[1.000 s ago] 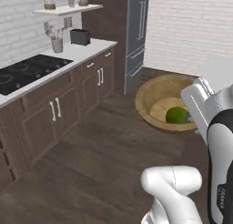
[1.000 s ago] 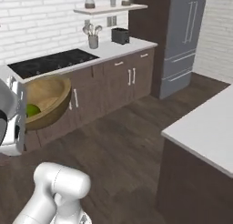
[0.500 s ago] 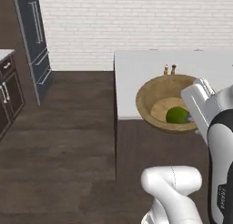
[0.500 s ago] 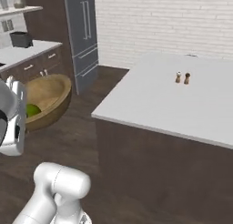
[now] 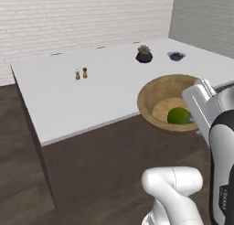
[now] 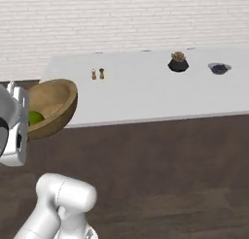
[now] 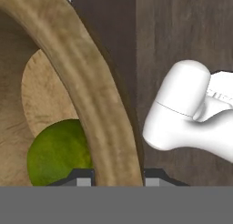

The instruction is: Pick the lime from the sink and place it in the bowl. Then pick the bowl and place it in the microwave. Then close the microwave door and press the start button.

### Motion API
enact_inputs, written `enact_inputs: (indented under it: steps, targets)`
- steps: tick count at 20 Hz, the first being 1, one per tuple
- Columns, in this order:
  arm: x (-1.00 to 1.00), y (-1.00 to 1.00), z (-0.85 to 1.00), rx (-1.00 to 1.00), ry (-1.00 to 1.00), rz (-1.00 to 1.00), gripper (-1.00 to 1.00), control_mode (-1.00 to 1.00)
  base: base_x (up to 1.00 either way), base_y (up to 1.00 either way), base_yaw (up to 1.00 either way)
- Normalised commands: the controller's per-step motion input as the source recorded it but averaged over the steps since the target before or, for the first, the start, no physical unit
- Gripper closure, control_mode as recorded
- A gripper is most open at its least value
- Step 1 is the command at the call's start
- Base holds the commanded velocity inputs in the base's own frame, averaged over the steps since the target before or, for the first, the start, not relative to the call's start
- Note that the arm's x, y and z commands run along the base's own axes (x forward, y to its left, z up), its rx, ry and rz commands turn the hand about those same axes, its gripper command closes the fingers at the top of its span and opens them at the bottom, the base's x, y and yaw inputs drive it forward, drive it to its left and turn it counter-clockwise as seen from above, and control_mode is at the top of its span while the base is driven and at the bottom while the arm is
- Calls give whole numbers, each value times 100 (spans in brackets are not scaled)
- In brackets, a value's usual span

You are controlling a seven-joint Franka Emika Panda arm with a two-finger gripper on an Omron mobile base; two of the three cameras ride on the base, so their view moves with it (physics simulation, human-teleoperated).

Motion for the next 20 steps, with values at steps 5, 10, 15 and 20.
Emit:
enact_inputs:
  steps: [5,10,15,20]
  targets:
    - [0,0,0,0,0,0,100,100,0,-46,-76]
    - [0,0,0,0,0,0,100,100,1,-36,-76]
    - [0,0,0,0,0,0,100,100,14,-21,-73]
    - [0,0,0,0,0,0,100,100,40,-8,-69]
